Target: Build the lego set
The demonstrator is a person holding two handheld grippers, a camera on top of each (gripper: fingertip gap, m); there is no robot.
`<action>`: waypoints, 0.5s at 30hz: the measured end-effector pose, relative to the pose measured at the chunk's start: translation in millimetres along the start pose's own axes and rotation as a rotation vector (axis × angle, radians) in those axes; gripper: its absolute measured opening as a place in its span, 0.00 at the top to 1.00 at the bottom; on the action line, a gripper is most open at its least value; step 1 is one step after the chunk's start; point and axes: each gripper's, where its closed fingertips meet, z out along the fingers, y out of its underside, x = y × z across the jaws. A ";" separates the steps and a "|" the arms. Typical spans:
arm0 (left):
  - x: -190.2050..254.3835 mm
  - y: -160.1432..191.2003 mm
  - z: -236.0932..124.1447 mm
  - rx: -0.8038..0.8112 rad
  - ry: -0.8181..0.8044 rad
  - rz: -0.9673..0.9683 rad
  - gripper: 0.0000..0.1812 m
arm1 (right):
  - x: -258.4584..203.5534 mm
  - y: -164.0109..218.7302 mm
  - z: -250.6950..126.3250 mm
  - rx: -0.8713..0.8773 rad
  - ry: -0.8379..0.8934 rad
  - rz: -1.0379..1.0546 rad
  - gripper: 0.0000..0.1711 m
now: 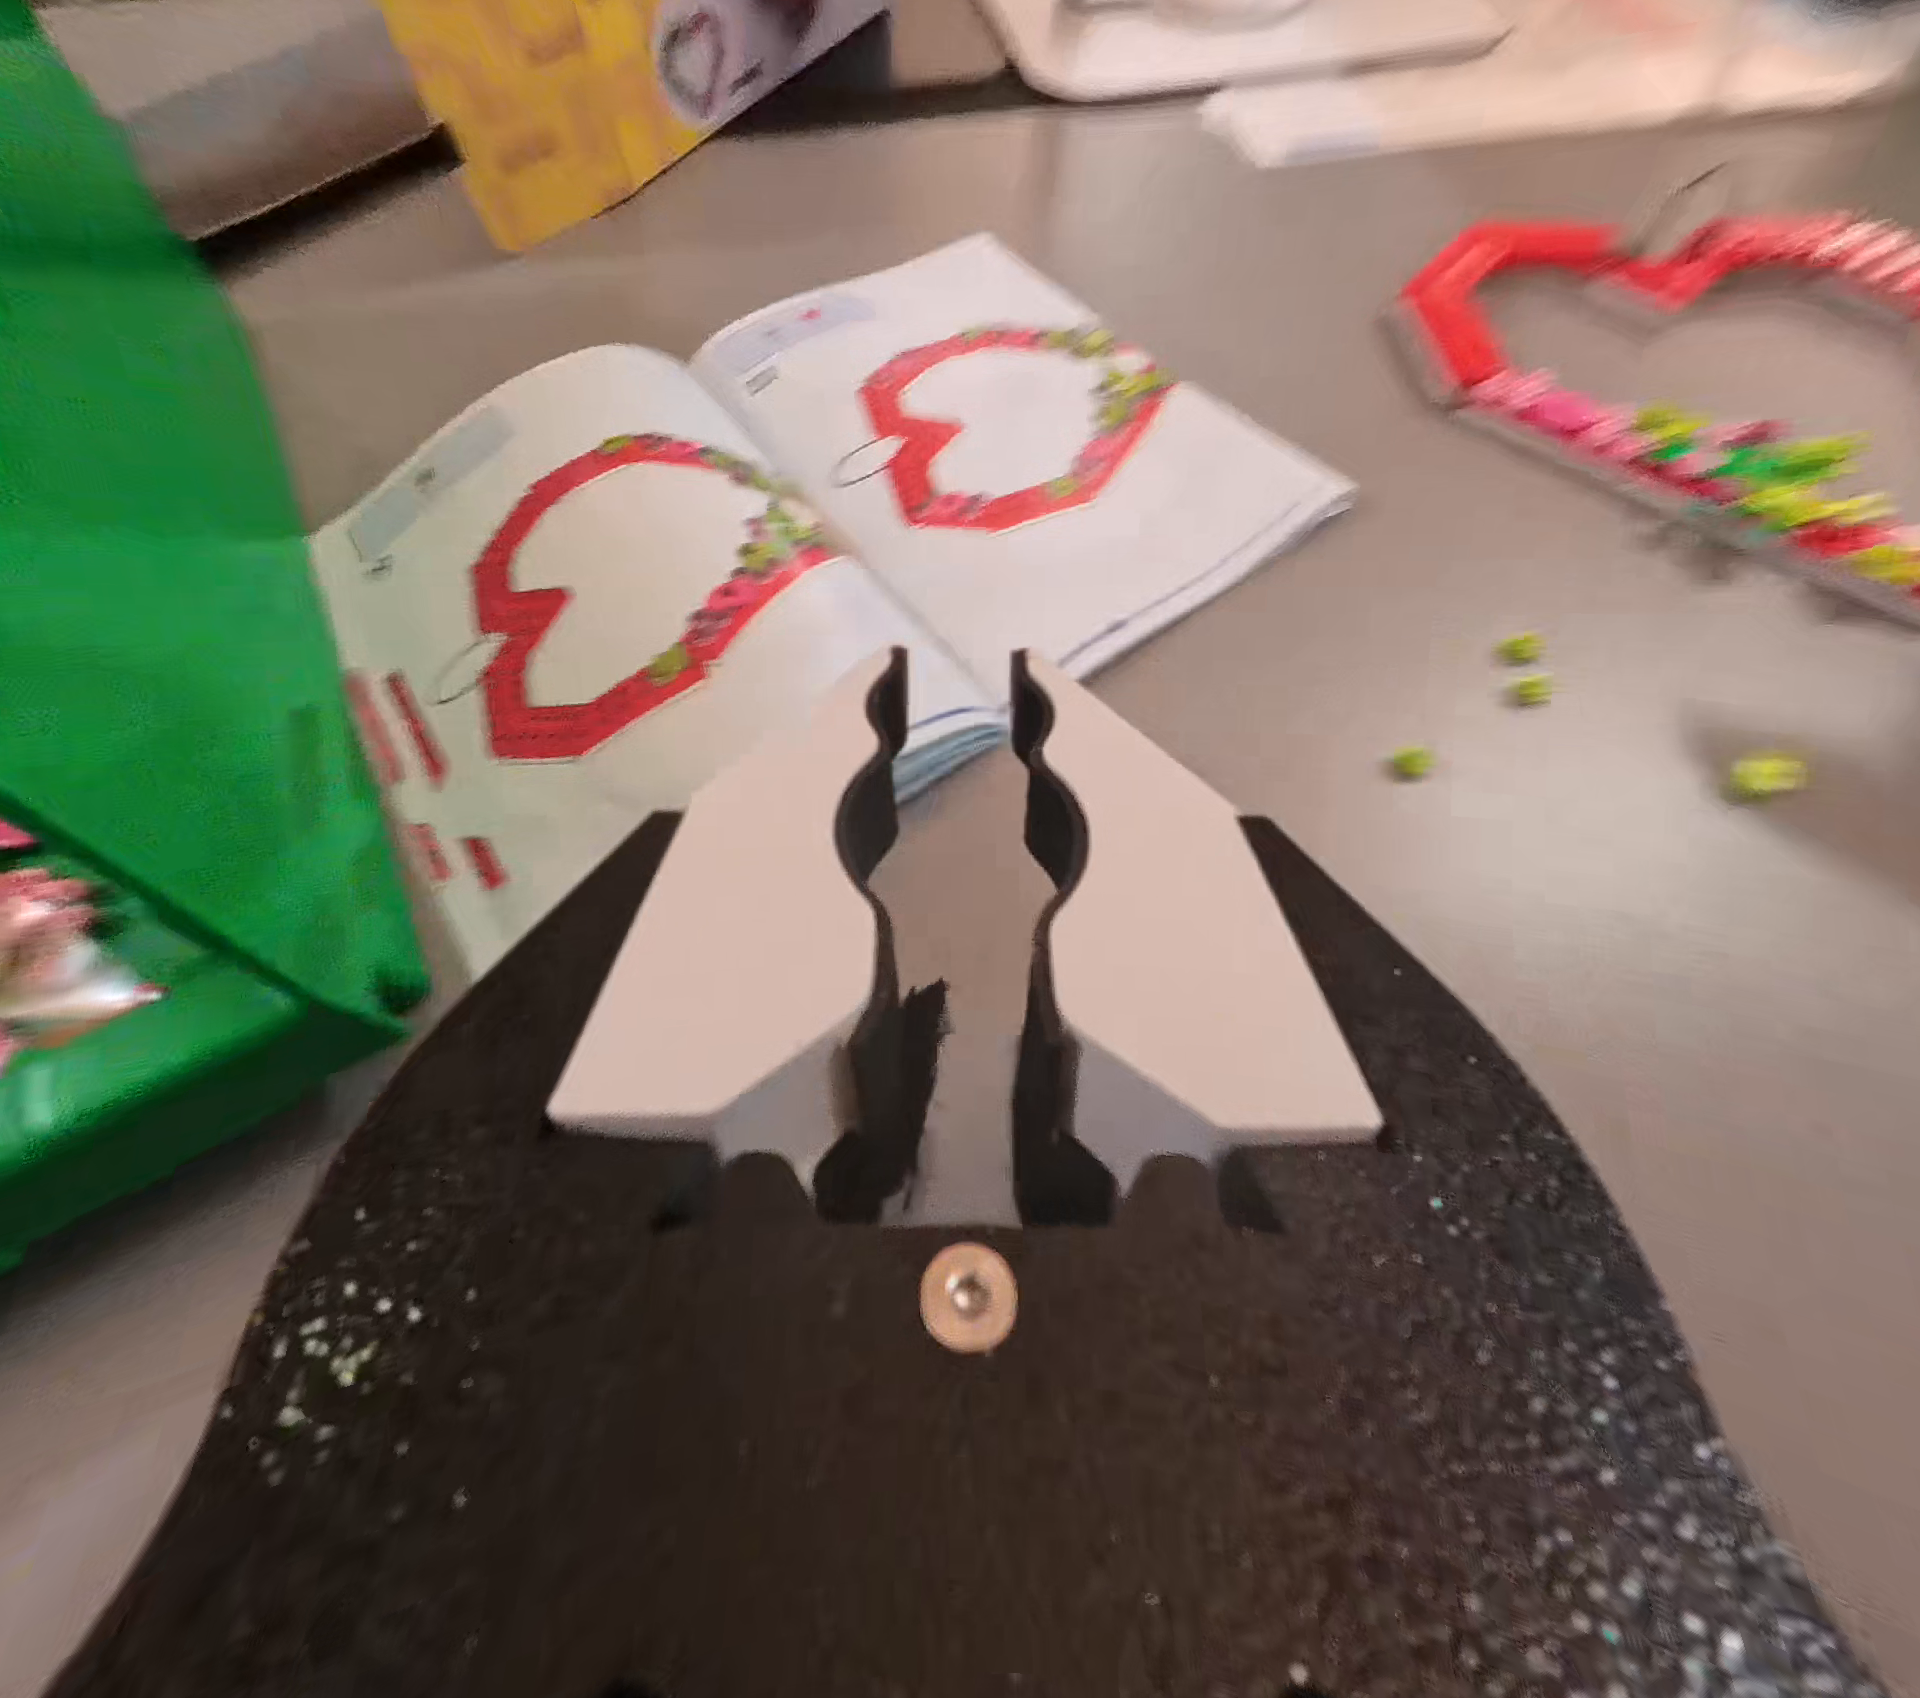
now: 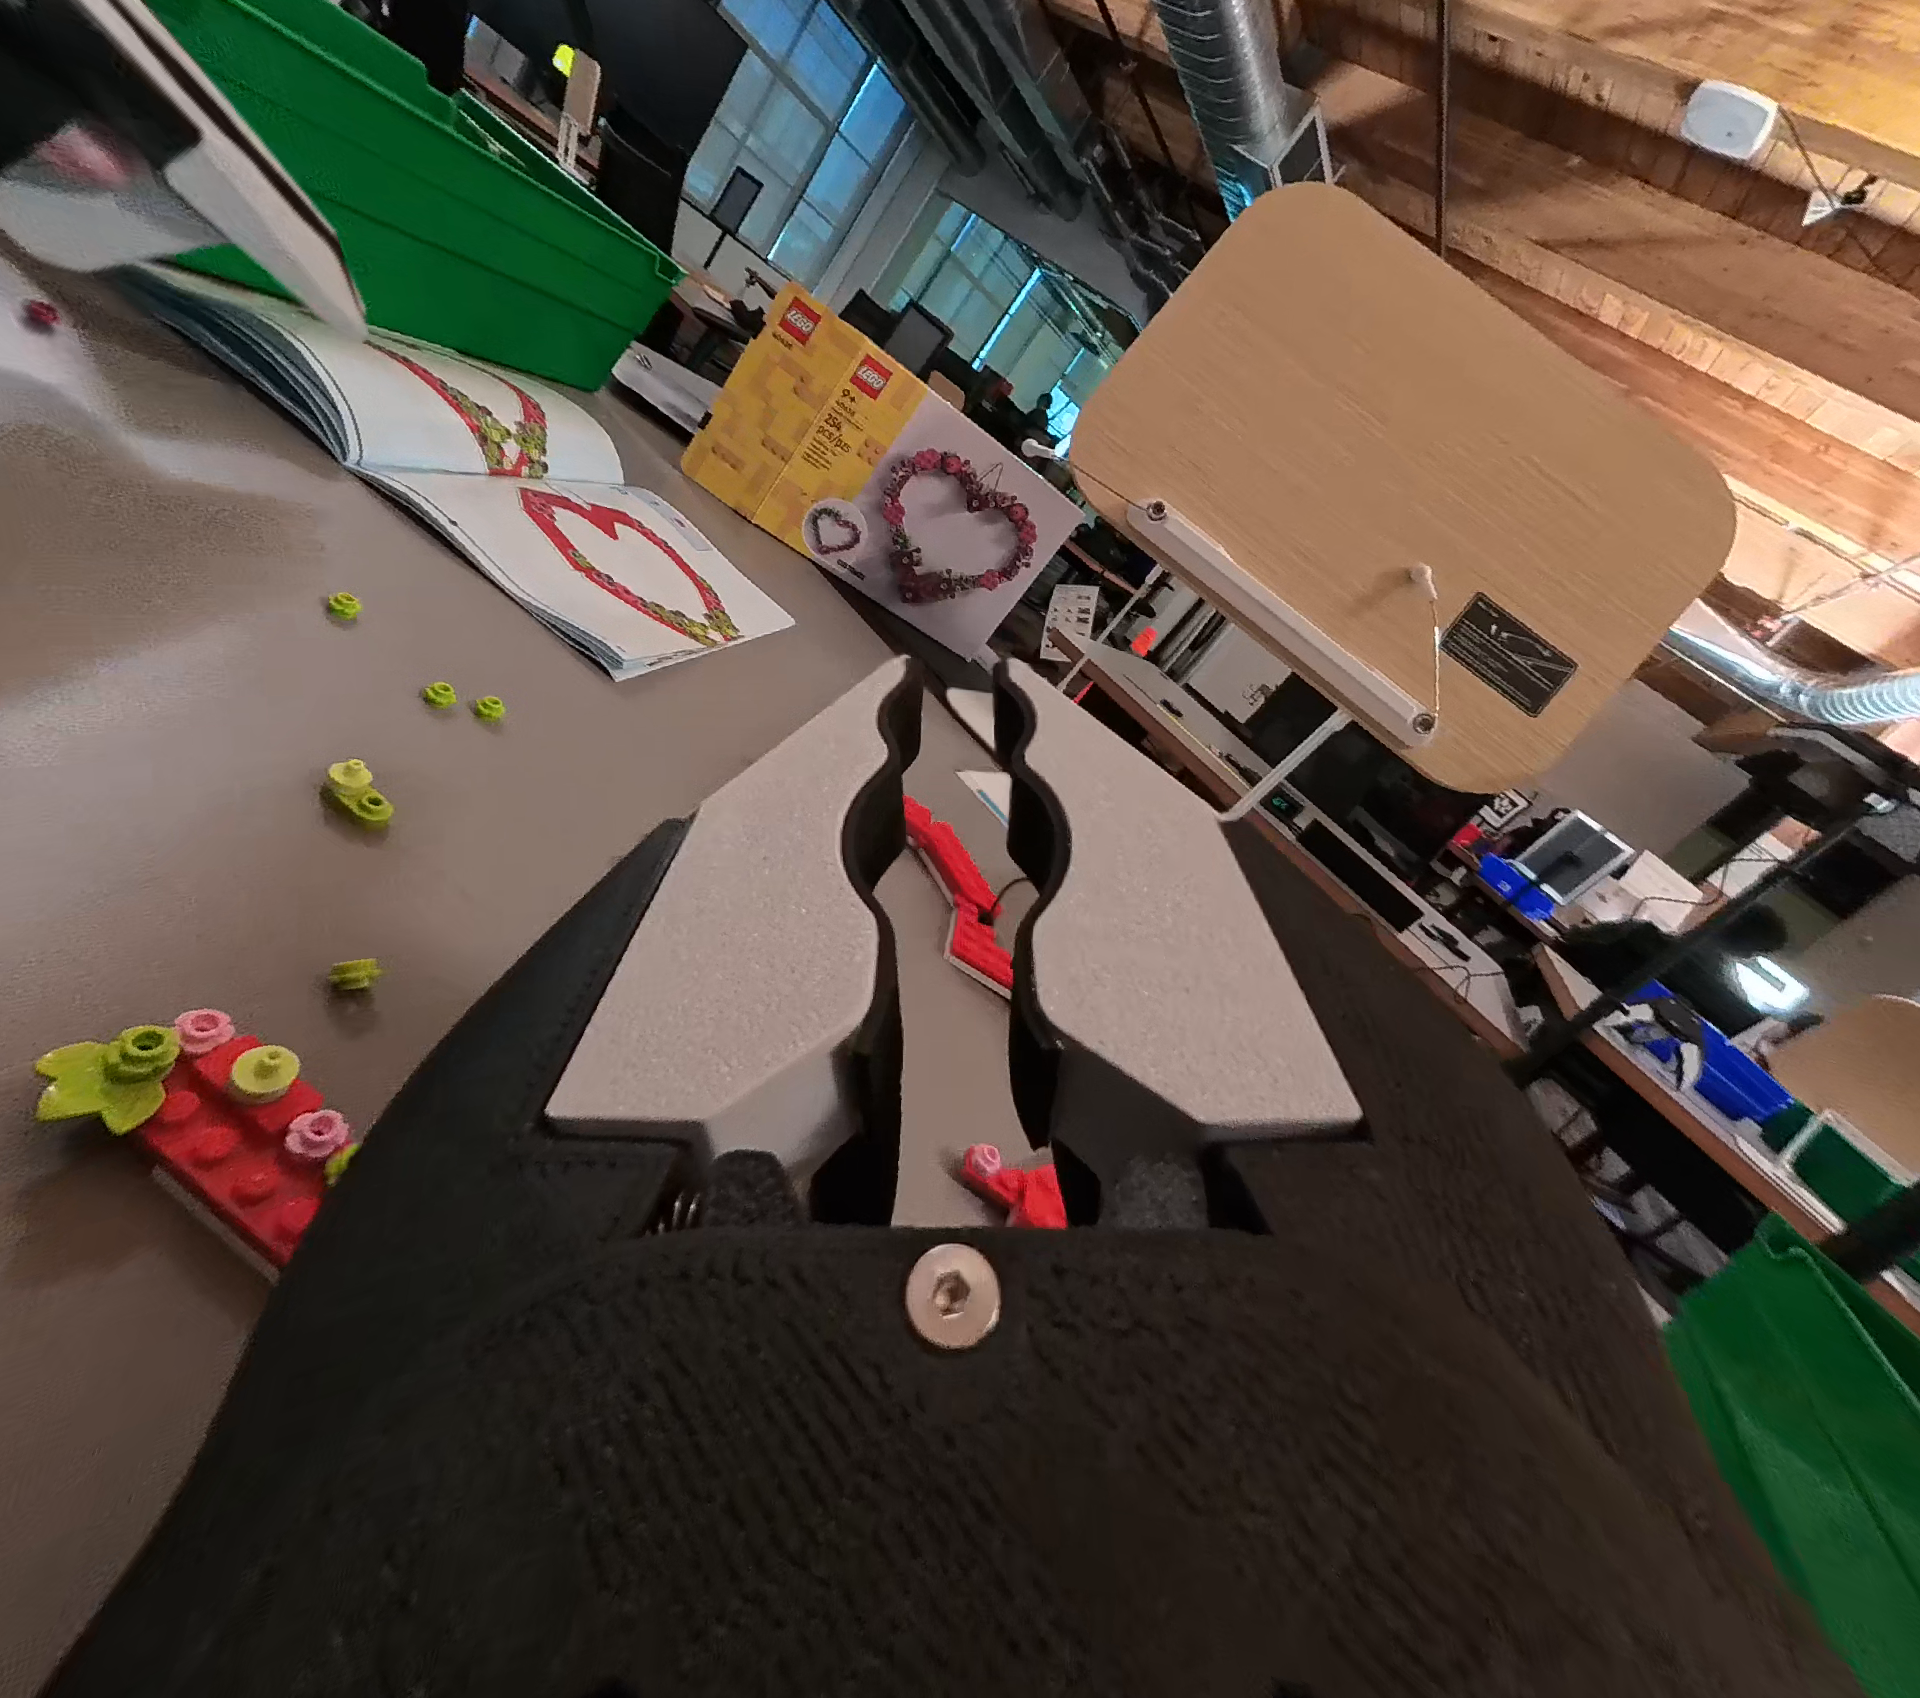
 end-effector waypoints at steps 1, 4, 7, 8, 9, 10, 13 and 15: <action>-10.1 5.0 6.7 -0.040 -0.047 0.038 0.92 | 1.4 0.8 -0.2 -0.006 0.009 -0.005 0.93; -23.3 19.4 19.5 -0.151 -0.099 0.092 0.93 | 9.0 1.7 -1.6 -0.022 0.055 -0.017 0.95; -16.8 36.9 25.4 -0.270 -0.039 0.102 0.98 | 11.7 2.0 -2.4 -0.028 0.069 -0.014 0.96; -17.4 36.7 24.4 -0.283 -0.045 0.123 1.00 | 11.9 3.7 -1.8 -0.038 0.070 -0.014 0.96; -21.7 35.4 22.9 -0.292 -0.081 0.167 1.00 | 12.3 4.7 -1.4 -0.042 0.074 -0.018 0.97; -26.2 27.4 21.2 -0.263 -0.132 0.207 1.00 | 13.1 5.1 -1.2 -0.044 0.079 -0.022 0.97; -4.0 -27.6 12.1 0.020 -0.133 0.249 1.00 | 17.9 6.0 -1.9 -0.048 0.105 -0.035 0.97; 23.1 -66.1 3.5 0.234 -0.063 0.256 1.00 | 26.2 5.7 -4.8 -0.044 0.144 -0.050 0.97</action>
